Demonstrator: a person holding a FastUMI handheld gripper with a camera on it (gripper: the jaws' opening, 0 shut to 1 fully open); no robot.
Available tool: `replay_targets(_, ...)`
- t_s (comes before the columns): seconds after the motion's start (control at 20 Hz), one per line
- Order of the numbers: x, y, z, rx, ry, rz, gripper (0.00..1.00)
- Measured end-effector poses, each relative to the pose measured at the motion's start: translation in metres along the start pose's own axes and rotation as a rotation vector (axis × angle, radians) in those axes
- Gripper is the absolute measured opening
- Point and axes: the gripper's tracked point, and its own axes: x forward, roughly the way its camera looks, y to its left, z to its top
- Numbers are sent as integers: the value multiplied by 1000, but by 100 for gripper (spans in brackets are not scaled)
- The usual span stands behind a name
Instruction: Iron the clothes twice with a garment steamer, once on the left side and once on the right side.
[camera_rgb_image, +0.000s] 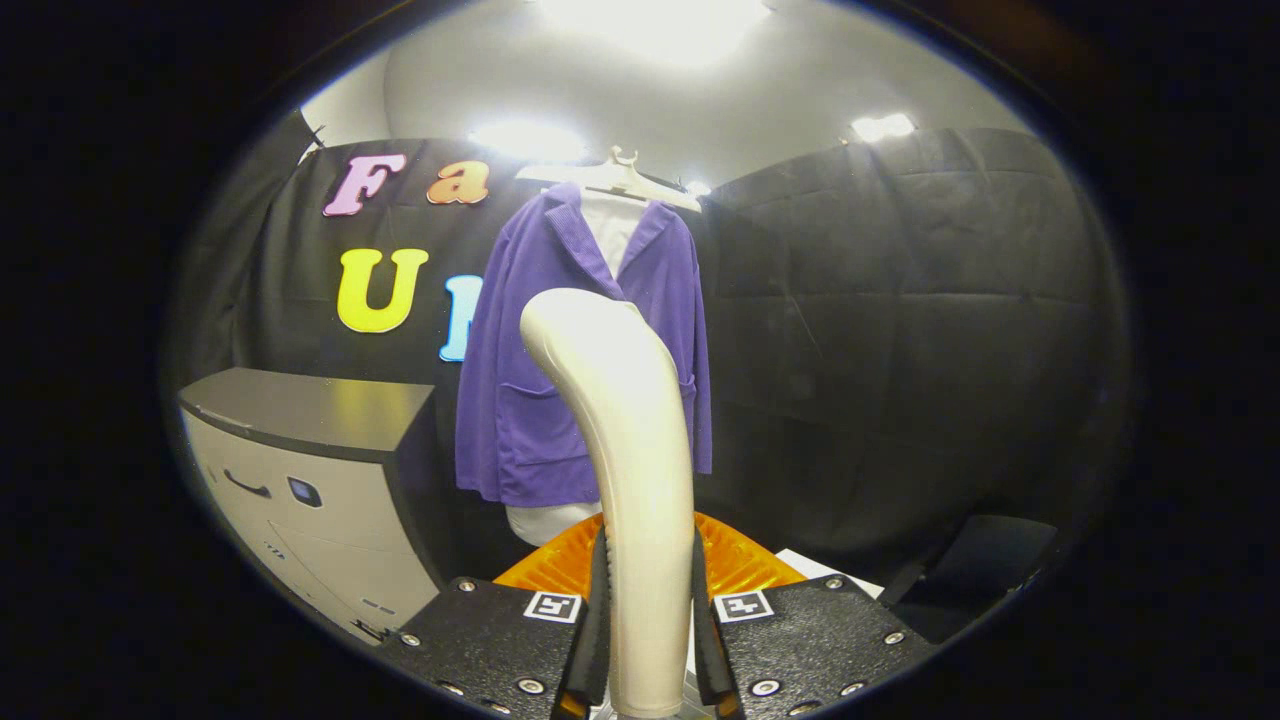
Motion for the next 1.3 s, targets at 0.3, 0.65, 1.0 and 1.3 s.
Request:
replay_targets(0.3,-65,38,22,-26,-61,18,34)
replay_targets(0.65,-130,86,35,-37,-87,30,34)
replay_targets(1.0,-148,112,37,-43,-120,53,34)
replay_targets(1.3,-148,120,38,-49,-123,53,34)
